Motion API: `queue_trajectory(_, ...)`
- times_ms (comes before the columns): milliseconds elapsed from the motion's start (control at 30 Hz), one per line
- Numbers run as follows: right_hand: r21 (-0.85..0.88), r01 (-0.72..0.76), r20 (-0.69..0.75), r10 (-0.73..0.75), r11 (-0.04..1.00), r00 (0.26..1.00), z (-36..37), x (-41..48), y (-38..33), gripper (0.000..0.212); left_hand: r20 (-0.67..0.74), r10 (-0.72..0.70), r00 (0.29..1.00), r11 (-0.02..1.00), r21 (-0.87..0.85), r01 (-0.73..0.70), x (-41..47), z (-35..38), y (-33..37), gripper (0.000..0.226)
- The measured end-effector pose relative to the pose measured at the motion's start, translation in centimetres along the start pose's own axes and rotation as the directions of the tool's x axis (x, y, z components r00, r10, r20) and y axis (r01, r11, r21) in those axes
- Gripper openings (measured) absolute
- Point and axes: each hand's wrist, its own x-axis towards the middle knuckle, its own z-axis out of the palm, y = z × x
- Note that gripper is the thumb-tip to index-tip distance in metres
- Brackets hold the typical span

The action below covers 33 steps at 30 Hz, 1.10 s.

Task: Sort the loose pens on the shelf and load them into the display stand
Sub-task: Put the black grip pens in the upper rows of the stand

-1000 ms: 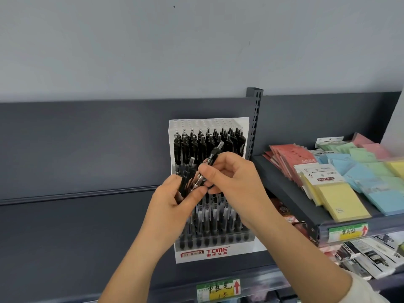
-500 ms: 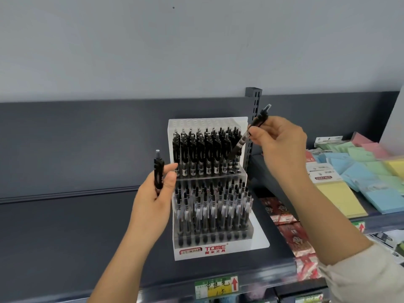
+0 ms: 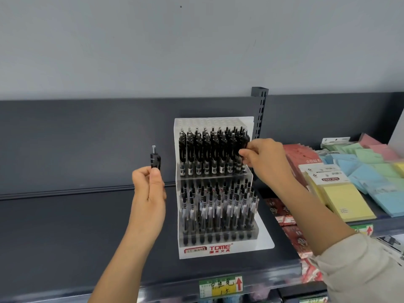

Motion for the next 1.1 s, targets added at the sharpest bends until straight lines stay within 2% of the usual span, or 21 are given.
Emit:
queue_trajectory(233,-0.023,-0.038,0.058,0.039,0.999,0.998,0.3,-0.2,0.6,0.02,0.063,0.003,0.998,1.0,-0.008,-0.003,0.2,-0.1,0.3,0.015)
queue_trajectory(333,-0.074,-0.053,-0.005,0.052,0.996,0.999,-0.2,-1.0,0.4,0.024,0.122,0.064,0.99,0.998,0.019,-0.066,0.2,0.1,0.4,0.018)
queue_trajectory(400,0.034,-0.009,-0.087,0.012,0.999,0.996,-0.6,-2.2,-0.9,0.019,0.143,0.125,0.982,0.991,0.038,-0.132,0.2,0.4,0.7,0.019)
queue_trajectory(433,0.105,0.02,-0.075,-0.012,0.994,0.997,-0.8,-2.9,-1.7,0.019,0.152,0.157,0.976,0.985,0.046,-0.166,0.2,0.6,0.9,0.022)
queue_trajectory(500,0.243,0.052,0.054,-0.066,0.969,0.996,-0.7,-4.6,-3.5,0.02,0.177,0.229,0.957,0.968,0.062,-0.243,0.1,1.3,1.3,0.027)
queue_trajectory(567,0.413,0.033,0.168,-0.112,0.91,0.979,-0.1,-5.9,-4.6,0.012,0.21,0.296,0.932,0.945,0.078,-0.318,-0.2,2.0,1.7,0.031)
queue_trajectory(633,0.565,-0.014,0.188,-0.112,0.825,0.976,0.5,-6.7,-4.9,0.007,0.233,0.346,0.909,0.923,0.089,-0.374,-0.5,2.5,1.9,0.03)
queue_trajectory(733,0.665,-0.088,0.191,-0.055,0.741,0.98,0.2,-7.0,-4.6,0.004,0.245,0.368,0.897,0.913,0.085,-0.398,-0.3,2.4,1.8,0.027)
queue_trajectory(800,0.699,-0.117,0.151,0.014,0.706,0.988,-0.9,-6.2,-3.8,0.003,0.194,0.332,0.923,0.928,0.109,-0.356,0.6,1.9,1.3,0.021)
queue_trajectory(900,0.726,-0.076,-0.019,0.13,0.684,0.991,-3.3,-4.1,-2.0,0.002,0.094,0.269,0.959,0.927,0.246,-0.284,2.8,0.9,-0.6,0.018)
queue_trajectory(1000,0.591,0.007,-0.239,0.167,0.807,0.956,-4.7,-2.3,-0.2,0.009,0.118,0.203,0.972,0.899,0.371,-0.233,4.1,0.7,-2.6,0.027)
queue_trajectory(1100,0.392,0.022,-0.308,0.109,0.92,0.945,-4.2,-1.1,0.8,0.017,0.156,0.199,0.968,0.874,0.418,-0.247,4.5,1.3,-3.9,0.031)
